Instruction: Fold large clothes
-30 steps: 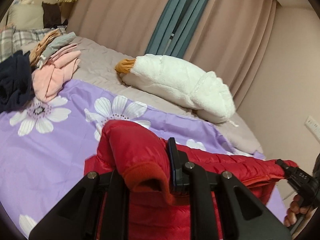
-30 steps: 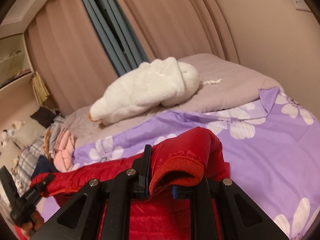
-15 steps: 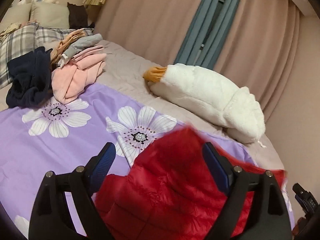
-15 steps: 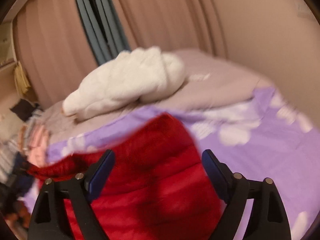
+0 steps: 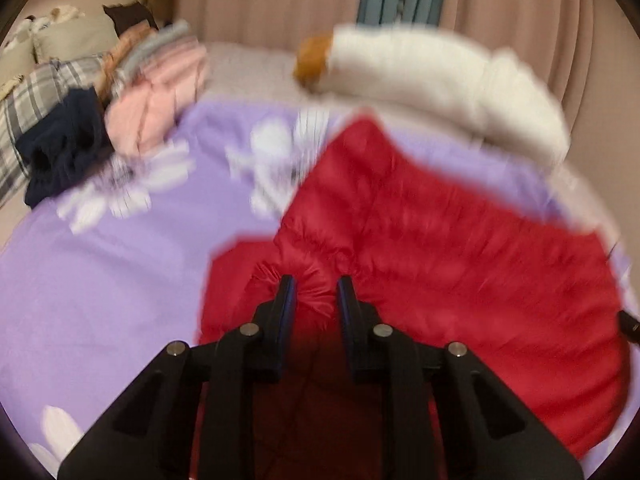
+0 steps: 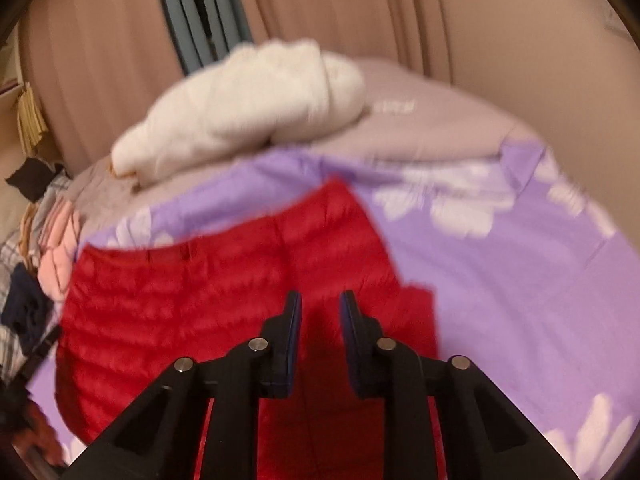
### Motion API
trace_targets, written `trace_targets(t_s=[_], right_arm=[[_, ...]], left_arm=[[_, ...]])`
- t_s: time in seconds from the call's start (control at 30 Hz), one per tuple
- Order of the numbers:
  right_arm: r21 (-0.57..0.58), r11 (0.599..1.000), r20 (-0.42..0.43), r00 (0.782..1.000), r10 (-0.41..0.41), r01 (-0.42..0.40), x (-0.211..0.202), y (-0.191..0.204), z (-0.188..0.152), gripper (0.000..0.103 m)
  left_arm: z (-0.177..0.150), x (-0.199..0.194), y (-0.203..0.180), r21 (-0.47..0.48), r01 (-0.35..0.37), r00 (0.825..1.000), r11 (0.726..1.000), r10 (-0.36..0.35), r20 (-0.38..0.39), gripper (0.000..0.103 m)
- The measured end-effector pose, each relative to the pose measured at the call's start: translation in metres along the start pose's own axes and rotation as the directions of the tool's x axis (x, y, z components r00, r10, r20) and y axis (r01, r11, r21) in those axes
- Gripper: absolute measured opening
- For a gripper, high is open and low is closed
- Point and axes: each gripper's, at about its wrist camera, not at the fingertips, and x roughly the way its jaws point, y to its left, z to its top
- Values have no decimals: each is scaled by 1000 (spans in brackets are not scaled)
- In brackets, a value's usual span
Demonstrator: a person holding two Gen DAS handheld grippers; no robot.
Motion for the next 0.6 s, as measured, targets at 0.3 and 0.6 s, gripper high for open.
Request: trace_targets(t_s=[0.3, 0.6], right_arm=[[-92, 993, 67, 995, -71, 77, 51, -1, -46, 18], [-83, 994, 82, 995, -57, 63, 49, -1, -48, 18]], left_arm=[[-20, 23, -10, 139, -34, 997, 990, 24, 73, 22], [-15, 28, 3, 46, 88, 995, 995, -90, 39, 22]])
